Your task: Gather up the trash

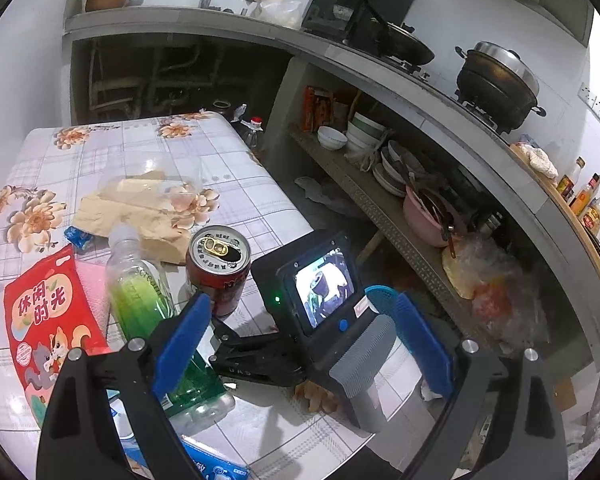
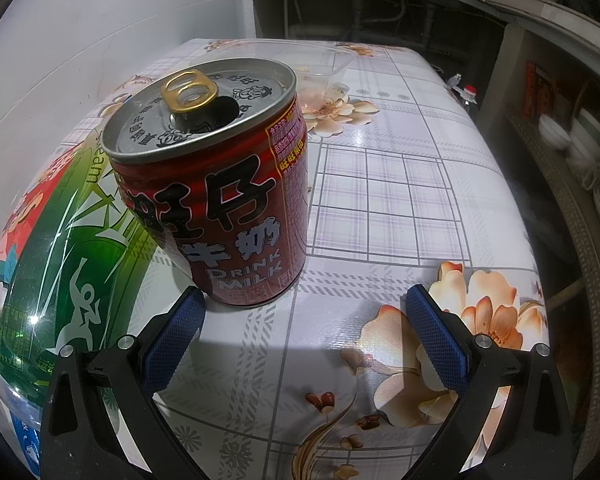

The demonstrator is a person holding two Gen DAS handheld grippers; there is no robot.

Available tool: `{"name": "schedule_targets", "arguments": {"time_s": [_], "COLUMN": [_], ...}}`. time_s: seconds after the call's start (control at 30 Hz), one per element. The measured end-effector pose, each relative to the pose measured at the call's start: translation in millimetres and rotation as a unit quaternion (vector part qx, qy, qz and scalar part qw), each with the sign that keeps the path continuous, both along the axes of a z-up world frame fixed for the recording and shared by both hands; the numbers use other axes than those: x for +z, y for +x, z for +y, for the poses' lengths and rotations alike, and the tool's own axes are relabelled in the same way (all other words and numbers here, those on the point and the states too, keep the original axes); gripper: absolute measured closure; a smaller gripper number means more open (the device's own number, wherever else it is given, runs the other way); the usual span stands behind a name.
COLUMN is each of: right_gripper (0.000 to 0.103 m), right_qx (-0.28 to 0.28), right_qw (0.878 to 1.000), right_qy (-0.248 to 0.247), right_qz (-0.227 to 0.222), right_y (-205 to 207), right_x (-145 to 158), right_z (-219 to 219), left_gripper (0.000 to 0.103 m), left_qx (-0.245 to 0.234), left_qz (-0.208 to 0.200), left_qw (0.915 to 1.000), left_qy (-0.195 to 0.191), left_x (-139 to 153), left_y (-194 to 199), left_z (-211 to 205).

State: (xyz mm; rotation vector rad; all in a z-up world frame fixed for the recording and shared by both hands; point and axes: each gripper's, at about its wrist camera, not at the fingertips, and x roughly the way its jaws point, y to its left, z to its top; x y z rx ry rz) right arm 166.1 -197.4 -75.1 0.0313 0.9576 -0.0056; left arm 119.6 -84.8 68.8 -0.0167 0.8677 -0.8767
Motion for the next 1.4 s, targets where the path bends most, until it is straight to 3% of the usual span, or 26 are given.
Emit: {"name": "schedule_targets", "arguments": {"time_s": [1.4], "right_gripper": [0.007], "right_qx": [0.001], "right_qw": [1.0], "right_qy": [0.001], "right_qz": [0.0], "right_y": [0], "right_x": [1], "right_z": [0], "left_gripper": [0.012], "left_qx": [-0.008], "left_qz": [-0.011], "left_qw": [0.9999], "left_qy": [0.008], "left_x": [8], "left_y": [-9], "left_z": [-23]}}
